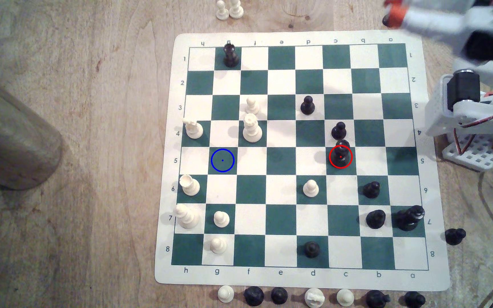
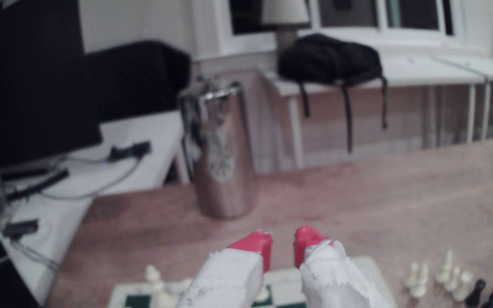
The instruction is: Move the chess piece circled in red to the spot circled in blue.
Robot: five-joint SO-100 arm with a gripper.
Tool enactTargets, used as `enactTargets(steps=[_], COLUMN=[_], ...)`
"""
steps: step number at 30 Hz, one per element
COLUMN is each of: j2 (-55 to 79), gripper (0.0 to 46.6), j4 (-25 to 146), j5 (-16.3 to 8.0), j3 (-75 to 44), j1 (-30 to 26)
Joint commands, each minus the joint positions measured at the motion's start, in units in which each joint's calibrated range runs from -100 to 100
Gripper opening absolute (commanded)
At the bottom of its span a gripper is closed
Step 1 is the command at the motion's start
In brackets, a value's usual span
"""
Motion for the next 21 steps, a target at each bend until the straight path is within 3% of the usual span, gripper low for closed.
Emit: enactTargets(steps=[1, 2, 4, 6, 7, 11, 15, 21], j2=[0.1, 0.1, 0.1, 0.3, 2.6, 8.4, 14.1, 30.9], gripper=[4.6, 4.6, 3.2, 4.1, 7.3, 9.3, 9.7, 12.7], j4=[1.9, 1.6, 2.0, 3.3, 5.8, 8.7, 10.0, 11.4], j5=[-2.4, -4.2, -4.4, -3.1, -0.4, -0.4, -1.7, -6.2], j3=[4.1, 5.2, 8.5, 9.9, 10.1, 9.3, 8.5, 2.4], j1=[-2.2, -3.4, -6.3, -7.9, -8.9, -8.6, -8.2, -8.5])
